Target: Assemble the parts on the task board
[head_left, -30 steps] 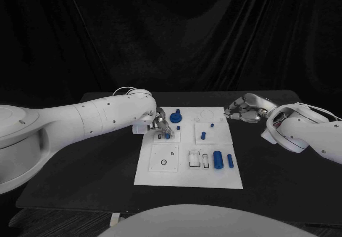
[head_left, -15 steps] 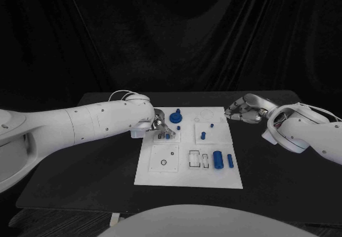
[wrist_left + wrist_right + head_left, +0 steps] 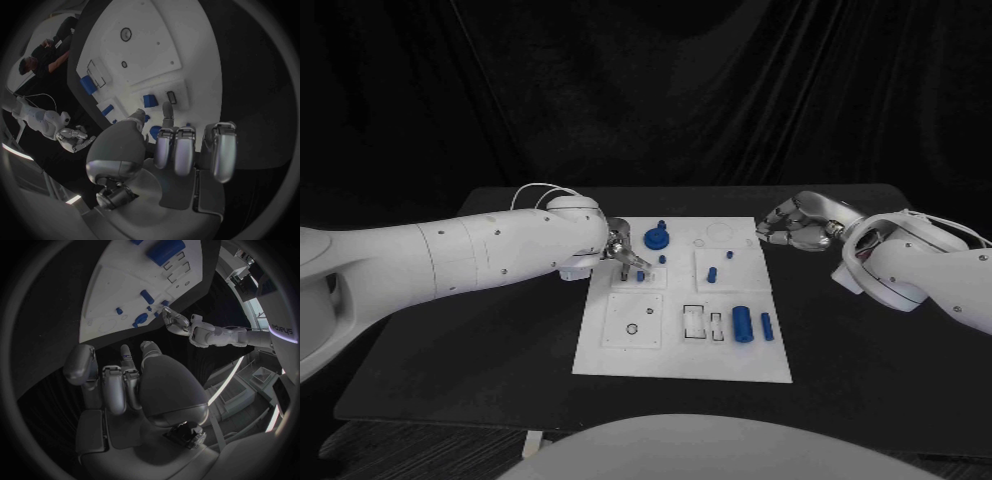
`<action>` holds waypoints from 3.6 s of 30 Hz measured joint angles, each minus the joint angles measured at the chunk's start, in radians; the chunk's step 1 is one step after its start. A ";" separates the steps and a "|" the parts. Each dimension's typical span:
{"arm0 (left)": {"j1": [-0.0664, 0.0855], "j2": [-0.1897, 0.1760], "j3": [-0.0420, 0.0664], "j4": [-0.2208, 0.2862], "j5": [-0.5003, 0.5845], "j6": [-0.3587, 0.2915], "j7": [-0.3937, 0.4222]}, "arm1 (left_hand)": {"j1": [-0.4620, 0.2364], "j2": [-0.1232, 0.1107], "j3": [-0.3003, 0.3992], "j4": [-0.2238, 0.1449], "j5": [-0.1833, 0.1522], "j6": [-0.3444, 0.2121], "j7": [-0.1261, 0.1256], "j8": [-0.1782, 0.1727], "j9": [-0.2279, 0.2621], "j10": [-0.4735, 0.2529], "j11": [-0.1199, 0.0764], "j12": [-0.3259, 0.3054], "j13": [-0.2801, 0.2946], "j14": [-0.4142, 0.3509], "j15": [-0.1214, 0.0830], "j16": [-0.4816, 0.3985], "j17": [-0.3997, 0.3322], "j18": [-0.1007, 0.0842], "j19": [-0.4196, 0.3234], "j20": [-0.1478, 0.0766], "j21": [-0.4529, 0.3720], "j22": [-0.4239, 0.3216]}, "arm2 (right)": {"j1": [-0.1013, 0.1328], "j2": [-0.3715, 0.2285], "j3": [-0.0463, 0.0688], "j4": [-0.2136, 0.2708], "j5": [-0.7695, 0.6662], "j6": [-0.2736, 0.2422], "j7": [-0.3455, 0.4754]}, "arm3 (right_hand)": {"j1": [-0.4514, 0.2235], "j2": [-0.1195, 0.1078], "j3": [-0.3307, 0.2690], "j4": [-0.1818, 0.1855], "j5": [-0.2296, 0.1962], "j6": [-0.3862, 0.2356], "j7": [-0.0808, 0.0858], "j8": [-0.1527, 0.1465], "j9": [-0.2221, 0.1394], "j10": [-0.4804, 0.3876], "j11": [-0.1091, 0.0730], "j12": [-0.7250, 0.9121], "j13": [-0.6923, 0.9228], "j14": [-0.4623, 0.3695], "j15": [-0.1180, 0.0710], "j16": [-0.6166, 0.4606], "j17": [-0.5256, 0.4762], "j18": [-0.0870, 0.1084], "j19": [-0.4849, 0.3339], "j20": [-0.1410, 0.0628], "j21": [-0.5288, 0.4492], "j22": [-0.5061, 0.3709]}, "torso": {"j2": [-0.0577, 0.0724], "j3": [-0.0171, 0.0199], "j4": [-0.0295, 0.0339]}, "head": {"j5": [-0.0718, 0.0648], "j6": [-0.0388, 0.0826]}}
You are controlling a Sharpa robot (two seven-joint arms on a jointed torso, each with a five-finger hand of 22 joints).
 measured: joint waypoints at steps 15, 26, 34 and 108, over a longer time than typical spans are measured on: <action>-0.008 -0.012 0.000 0.025 -0.021 -0.015 0.009 | 0.034 0.009 0.003 -0.014 0.037 0.000 0.000 -0.004 -0.003 0.000 0.000 0.000 0.000 0.000 0.000 0.000 0.000 0.000 0.000 0.000 0.000 0.000 | -0.001 0.002 0.000 -0.004 0.000 0.004 0.000 | 0.000 0.000 0.000 0.000 0.000 0.000 0.000 0.000 0.000 0.000 0.000 0.000 0.000 0.000 0.000 -0.004 0.000 0.000 0.000 0.000 0.000 0.000 | 0.002 -0.0001 0.0007 | 0.003 0.000; -0.019 -0.011 0.000 0.033 -0.024 -0.015 0.015 | 0.034 0.009 0.000 -0.017 0.039 0.000 0.000 -0.004 -0.004 0.000 0.000 0.000 0.000 0.000 0.000 0.000 0.000 0.000 0.000 0.000 0.000 0.000 | -0.001 0.002 0.000 -0.004 0.000 0.005 -0.001 | -0.003 -0.003 0.000 0.000 0.000 0.000 0.000 0.000 -0.001 0.000 0.000 -0.005 0.000 0.000 0.000 -0.004 0.000 0.000 0.000 0.000 0.000 0.000 | 0.002 -0.0002 0.0001 | 0.004 0.000; -0.025 -0.004 0.000 0.028 -0.024 -0.016 0.022 | 0.061 0.017 0.007 -0.030 0.116 0.004 -0.004 -0.019 -0.013 0.000 0.000 0.000 0.000 0.000 0.000 0.000 0.000 0.000 0.000 0.000 -0.004 0.000 | -0.002 0.002 0.000 -0.004 0.000 0.005 -0.001 | -0.003 -0.003 0.000 0.000 0.000 0.000 0.000 0.000 -0.001 0.000 0.000 -0.005 0.000 0.000 0.000 -0.004 0.000 0.000 0.000 0.000 0.000 0.000 | 0.001 0.0000 -0.0005 | 0.004 0.000; 0.092 0.092 0.000 -0.177 0.304 0.292 -0.029 | 0.206 0.023 0.235 -0.160 0.263 0.039 -0.010 -0.052 -0.045 0.000 -0.022 0.000 0.000 0.000 -0.015 0.000 0.000 0.000 0.000 -0.015 -0.008 0.000 | -0.012 0.000 0.000 -0.005 0.000 0.007 -0.002 | 0.022 -0.002 0.022 -0.006 0.004 0.000 0.000 -0.004 -0.002 -0.002 0.002 -0.008 0.000 -0.001 0.002 -0.008 0.000 0.000 -0.007 0.000 -0.017 0.000 | 0.002 -0.0004 -0.0008 | -0.011 0.000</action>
